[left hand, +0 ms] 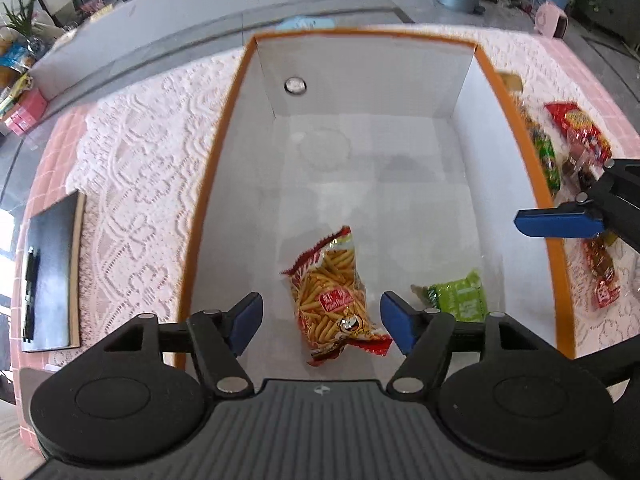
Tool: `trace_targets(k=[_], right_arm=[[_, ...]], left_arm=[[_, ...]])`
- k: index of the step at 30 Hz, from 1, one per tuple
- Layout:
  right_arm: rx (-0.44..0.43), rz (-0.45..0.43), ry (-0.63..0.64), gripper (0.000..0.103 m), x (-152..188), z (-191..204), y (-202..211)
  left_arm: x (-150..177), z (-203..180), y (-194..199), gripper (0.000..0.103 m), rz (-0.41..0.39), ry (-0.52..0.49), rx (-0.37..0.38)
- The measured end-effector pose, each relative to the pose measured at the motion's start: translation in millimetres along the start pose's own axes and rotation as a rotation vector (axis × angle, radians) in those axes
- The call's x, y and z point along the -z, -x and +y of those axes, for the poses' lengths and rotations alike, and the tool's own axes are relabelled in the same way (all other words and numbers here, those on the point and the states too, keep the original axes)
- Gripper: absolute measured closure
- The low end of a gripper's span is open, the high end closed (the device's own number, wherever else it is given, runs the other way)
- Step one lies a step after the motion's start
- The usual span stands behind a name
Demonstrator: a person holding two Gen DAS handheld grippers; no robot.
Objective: Organize snacks
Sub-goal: 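Move both tools back over the snack pile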
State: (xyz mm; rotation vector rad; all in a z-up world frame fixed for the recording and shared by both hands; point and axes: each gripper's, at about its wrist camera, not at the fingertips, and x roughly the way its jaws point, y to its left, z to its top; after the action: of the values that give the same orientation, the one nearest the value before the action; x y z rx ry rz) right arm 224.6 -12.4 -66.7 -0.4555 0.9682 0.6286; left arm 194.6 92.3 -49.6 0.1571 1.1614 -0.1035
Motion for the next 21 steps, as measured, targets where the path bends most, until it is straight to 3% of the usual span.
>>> trace_targets(k=[3,6,15,21], right_arm=[[-0.002,-0.026,-0.022,0.032,1.5,-3.4,11.6],[0.025,-0.072,-0.042,0.022,5.4,-4.6,27.7],[0.214,-0.279,-0.198,0.022,44.9,-27.9,86.2],[0.331,-0.375,-0.338,0.014,91.6,-53.2,120.6]], left_arm=[[0.2,-1.2,13.9,0.023,-0.061,0.005,-0.009],[1.0,-4.2,32.1,0.023,-0.143,0.02,0.0],[9.8,-42.7,86.4,0.023,-0.406,-0.049,0.003],[19.4,-82.8,106.9,0.023,-0.529,-0.112,0.013]])
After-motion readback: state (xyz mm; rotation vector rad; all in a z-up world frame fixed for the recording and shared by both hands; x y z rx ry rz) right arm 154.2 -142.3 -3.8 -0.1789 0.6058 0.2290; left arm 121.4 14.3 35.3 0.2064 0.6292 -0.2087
